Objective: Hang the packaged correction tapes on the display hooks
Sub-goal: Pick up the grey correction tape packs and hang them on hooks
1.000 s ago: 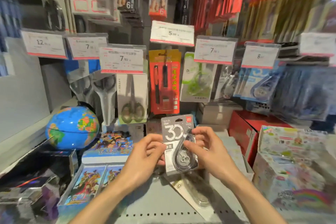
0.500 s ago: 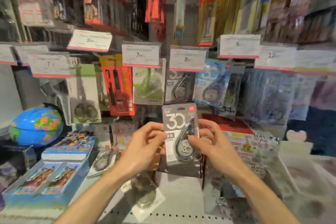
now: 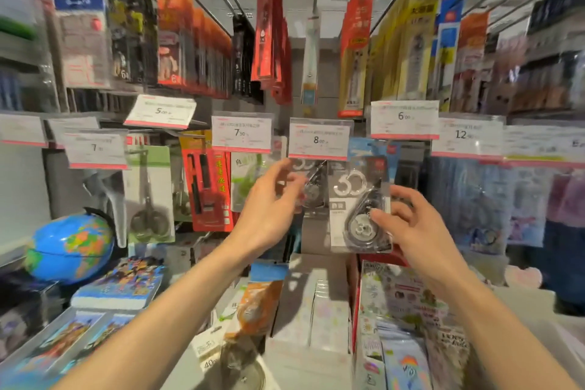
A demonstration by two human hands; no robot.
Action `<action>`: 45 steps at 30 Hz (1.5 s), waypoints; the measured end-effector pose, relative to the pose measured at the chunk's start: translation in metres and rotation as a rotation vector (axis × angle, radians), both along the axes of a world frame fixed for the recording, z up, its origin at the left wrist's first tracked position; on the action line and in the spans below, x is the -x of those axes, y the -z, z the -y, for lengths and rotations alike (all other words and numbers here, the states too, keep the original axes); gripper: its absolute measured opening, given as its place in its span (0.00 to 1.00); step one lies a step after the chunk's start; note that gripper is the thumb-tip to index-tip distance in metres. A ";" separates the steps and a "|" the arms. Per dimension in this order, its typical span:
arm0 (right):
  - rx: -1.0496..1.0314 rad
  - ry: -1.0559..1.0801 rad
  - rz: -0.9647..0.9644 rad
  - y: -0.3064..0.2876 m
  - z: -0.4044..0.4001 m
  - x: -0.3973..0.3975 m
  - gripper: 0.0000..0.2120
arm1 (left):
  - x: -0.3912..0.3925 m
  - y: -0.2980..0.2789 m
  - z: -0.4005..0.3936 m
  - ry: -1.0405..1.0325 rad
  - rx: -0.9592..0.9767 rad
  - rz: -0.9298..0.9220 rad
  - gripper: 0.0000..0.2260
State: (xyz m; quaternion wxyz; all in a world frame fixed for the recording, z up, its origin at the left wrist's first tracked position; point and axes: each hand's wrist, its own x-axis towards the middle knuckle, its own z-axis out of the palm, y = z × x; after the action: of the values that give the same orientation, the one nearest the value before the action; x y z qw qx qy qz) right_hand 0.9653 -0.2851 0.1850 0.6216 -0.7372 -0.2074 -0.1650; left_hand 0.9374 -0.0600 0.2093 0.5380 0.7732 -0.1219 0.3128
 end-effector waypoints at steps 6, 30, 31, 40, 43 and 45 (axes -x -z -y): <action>0.042 0.020 0.036 -0.007 0.007 -0.001 0.25 | 0.016 -0.013 0.005 -0.011 -0.046 0.157 0.15; 0.004 0.008 0.034 -0.029 -0.050 -0.033 0.23 | 0.017 -0.019 -0.008 -0.074 -0.162 0.196 0.16; 0.006 0.008 0.029 -0.028 -0.051 -0.034 0.23 | 0.016 -0.017 -0.008 -0.075 -0.165 0.195 0.16; -0.007 0.012 -0.011 -0.014 -0.064 -0.051 0.25 | 0.003 0.017 -0.015 -0.124 -0.213 0.157 0.16; -0.026 0.012 0.002 -0.009 -0.070 -0.054 0.25 | -0.010 0.040 -0.014 -0.173 -0.249 0.129 0.16; -0.004 0.034 0.031 -0.008 -0.074 -0.051 0.25 | -0.022 0.047 -0.015 -0.168 -0.223 0.105 0.16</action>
State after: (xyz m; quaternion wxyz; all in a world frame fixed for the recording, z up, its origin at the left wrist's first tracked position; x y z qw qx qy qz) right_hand 1.0167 -0.2110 0.1929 0.6168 -0.7367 -0.2043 -0.1873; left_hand 0.9594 -0.0451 0.1619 0.4135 0.8183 -0.1189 0.3812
